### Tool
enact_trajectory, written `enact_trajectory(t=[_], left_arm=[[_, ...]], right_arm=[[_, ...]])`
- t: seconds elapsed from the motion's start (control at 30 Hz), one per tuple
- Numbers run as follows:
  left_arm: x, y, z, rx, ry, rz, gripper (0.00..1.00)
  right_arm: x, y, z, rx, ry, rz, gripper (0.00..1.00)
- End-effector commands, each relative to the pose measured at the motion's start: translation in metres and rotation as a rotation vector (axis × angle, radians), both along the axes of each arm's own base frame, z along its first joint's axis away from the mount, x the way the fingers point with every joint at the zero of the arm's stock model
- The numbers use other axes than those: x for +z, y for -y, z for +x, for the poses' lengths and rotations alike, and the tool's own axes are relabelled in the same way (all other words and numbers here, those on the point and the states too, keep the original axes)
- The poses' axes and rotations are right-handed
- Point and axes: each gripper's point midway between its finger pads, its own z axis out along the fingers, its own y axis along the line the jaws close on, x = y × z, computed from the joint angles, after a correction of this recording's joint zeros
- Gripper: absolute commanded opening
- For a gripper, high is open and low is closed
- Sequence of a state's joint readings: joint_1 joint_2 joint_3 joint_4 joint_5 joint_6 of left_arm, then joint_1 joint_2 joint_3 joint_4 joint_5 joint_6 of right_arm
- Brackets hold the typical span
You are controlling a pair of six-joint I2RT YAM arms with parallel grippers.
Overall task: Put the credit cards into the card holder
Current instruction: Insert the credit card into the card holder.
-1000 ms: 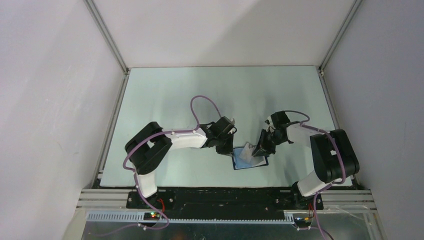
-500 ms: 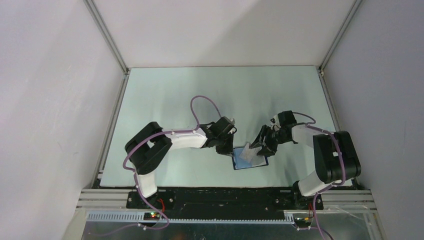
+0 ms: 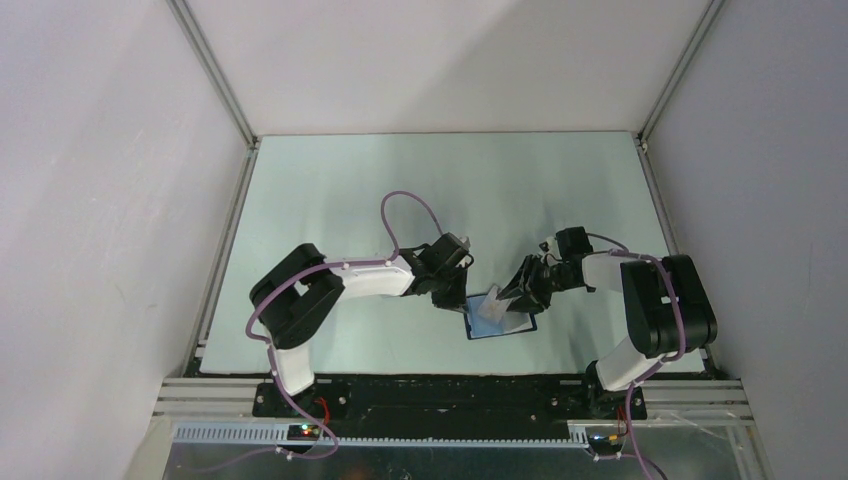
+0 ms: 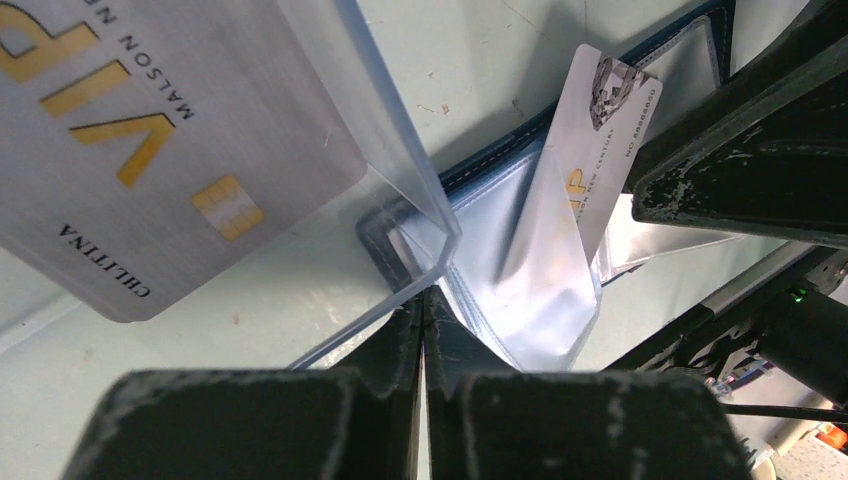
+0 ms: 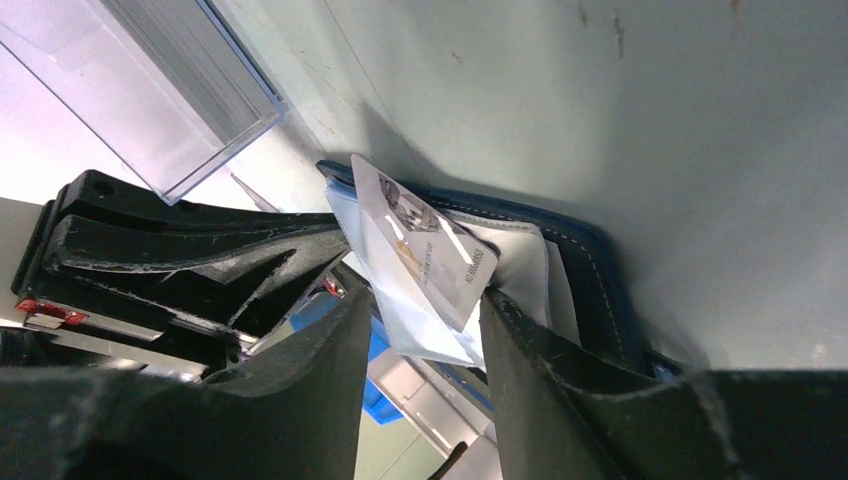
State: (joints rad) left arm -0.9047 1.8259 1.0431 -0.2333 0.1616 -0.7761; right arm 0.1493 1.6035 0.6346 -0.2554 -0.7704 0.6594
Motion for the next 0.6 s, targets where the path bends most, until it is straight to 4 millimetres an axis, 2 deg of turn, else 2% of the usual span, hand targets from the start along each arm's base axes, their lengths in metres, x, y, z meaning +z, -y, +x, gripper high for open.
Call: enact_trajectory(t=[0.0,0.3,0.4,0.57], left_arm=[[-0.014,-0.010,0.004,-0.003,0.018,0.056,0.03],[-0.015,-0.012,0.004,-0.001,0.018,0.061,0.03],[-0.016,-0.012,0.004,0.000,0.019,0.062,0.03],[-0.016,-0.012,0.004,-0.001,0.019,0.065,0.03]], right_arm=[[-0.012,0.006,0.011,0.001,0.102,-0.070,0.44],[0.001,0.002,0.021,-0.013,0.158,-0.046,0.25],[0.005,0.006,0.021,-0.019,0.178,-0.080,0.14],[0.010,0.013,0.022,-0.030,0.226,-0.135,0.15]])
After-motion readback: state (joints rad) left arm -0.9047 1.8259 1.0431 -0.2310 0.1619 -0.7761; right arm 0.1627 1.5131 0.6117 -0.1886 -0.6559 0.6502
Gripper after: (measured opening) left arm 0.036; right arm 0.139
